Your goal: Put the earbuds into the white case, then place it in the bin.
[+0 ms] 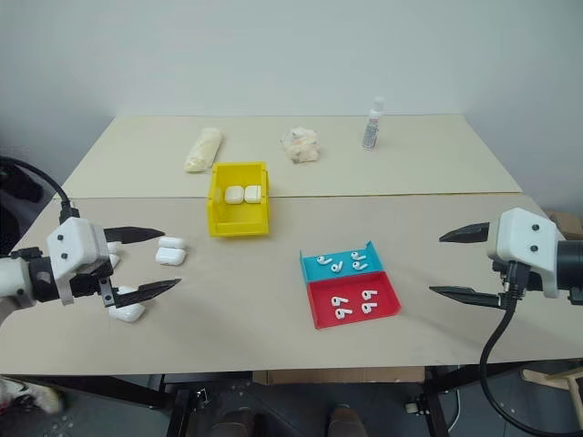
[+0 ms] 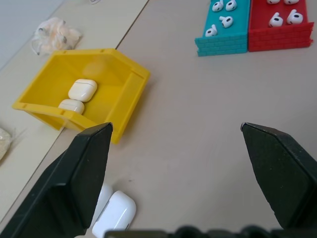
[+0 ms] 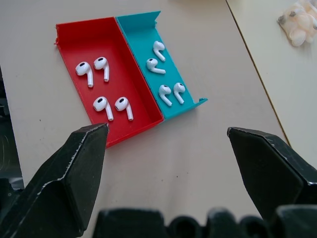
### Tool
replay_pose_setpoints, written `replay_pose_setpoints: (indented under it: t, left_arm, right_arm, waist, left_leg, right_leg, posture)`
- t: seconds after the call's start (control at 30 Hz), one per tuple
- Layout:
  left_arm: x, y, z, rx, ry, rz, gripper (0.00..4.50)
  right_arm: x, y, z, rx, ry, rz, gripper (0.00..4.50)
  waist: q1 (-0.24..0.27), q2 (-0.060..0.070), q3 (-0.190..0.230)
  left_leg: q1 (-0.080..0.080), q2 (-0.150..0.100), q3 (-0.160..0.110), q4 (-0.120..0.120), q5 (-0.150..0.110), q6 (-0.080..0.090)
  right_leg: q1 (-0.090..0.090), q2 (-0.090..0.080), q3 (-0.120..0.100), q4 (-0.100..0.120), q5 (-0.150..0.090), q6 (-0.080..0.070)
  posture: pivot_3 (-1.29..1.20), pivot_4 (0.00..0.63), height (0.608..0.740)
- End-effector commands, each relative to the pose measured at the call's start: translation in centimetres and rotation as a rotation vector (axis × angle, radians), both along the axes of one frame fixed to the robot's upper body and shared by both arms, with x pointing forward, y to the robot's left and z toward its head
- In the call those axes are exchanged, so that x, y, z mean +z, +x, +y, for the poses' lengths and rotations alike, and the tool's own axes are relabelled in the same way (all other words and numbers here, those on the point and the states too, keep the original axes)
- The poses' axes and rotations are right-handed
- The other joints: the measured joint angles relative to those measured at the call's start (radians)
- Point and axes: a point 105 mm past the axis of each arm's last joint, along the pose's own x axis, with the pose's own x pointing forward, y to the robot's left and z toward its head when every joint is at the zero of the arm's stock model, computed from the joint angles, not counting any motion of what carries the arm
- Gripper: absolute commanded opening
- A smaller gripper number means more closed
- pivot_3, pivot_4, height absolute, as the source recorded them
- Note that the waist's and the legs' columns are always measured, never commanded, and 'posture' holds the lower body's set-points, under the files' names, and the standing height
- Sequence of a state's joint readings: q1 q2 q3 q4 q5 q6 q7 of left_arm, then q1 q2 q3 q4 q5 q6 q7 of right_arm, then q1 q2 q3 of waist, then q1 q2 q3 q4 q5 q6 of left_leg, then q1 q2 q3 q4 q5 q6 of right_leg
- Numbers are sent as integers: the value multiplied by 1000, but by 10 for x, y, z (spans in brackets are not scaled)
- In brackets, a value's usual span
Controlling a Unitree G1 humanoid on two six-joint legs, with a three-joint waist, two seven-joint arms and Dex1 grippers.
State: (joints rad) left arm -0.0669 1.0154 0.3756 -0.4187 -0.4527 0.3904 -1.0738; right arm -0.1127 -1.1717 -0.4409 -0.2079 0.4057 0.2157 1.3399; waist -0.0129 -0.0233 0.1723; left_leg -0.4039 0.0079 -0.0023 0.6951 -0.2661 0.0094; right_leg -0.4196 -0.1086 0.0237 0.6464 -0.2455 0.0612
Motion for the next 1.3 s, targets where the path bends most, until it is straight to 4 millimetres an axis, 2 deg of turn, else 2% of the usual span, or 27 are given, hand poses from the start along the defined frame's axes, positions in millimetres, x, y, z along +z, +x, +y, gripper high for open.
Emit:
replay_pose_setpoints:
  t: [0.03, 0.17, 0.33, 0.47, 0.67, 0.73, 0.83, 0.93, 1.0, 1.13, 1.3]
  left_arm:
    - [15, -3, 1, 17, -12, -19, 4500]
    - [23, -7, -3, 17, -55, -13, 4500]
    - [21, -10, -1, 49, -20, -25, 4500]
    - [13, -4, 5, 200, -30, -21, 4500]
    - [8, -18, 2, 438, -44, -45, 4500]
    - [1, -23, 7, 524, -41, 49, 4500]
    - [-11, -32, 30, 693, 104, 267, 4500]
    - [-10, -34, 63, 844, 136, 436, 4500]
    - [-7, -31, 74, 895, 119, 476, 4500]
    - [-11, -30, 75, 890, 186, 624, 4500]
    - [-15, -20, 73, 894, 214, 689, 4500]
  right_arm:
    - [7, 0, 3, 14, -16, -44, 4439]
    - [5, 0, 3, 16, -17, -40, 4439]
    - [3, 2, 5, 17, -17, -34, 4439]
    - [-2, 2, 5, 16, -15, -25, 4439]
    - [-9, -1, 7, 18, -2, 2, 4439]
    - [-13, -2, 8, 20, 2, 16, 4439]
    - [-20, 3, 10, 21, -3, 28, 4439]
    - [-24, 7, 14, 37, 8, 40, 4439]
    - [-26, 10, 17, 42, 13, 43, 4439]
    - [-31, 14, 19, 41, 18, 58, 4439]
    - [-36, 9, 18, 27, 28, 88, 4439]
  waist:
    - [0, 0, 0]
    - [0, 0, 0]
    - [-1, 0, 0]
    - [-1, 0, 0]
    - [0, 0, 0]
    - [1, 0, 0]
    - [0, 0, 0]
    - [-4, -1, 0]
    - [-6, -1, 0]
    - [-4, -3, 1]
    - [2, -3, 1]
  left_leg:
    - [0, 0, 0, 0, 0, 0]
    - [0, 0, 0, 0, 0, 0]
    - [0, 0, 0, 0, 0, 0]
    - [1, 0, 0, 0, 0, 0]
    - [0, 1, -1, 0, -1, 1]
    - [0, 1, -1, 0, -1, 1]
    - [4, 0, -1, 0, -1, 1]
    - [8, 0, -1, -1, -1, 1]
    - [17, 1, -1, -5, -2, 2]
    - [20, 1, -1, -10, -2, 2]
    - [19, 0, 0, -10, -2, 2]
  right_leg:
    - [0, 0, 0, 0, 0, 0]
    - [0, 0, 0, 0, 0, 0]
    - [0, 0, 0, 0, 0, 0]
    - [0, 0, 1, 0, 0, 0]
    - [0, 0, 2, 0, 0, 0]
    - [0, 0, 2, 1, 0, 0]
    - [2, 0, 2, 1, 0, 0]
    - [7, 1, 3, 0, 0, 0]
    - [13, 1, 5, -1, -2, -1]
    - [14, 1, 6, -3, -2, -1]
    - [14, 0, 7, -3, -2, -1]
  posture:
    - [0, 150, 740]
    - [0, 150, 740]
    - [0, 150, 740]
    - [0, 150, 740]
    - [0, 150, 740]
    - [0, 150, 740]
    - [0, 150, 740]
    - [0, 150, 740]
    - [0, 150, 740]
    - [0, 150, 740]
    - [0, 150, 740]
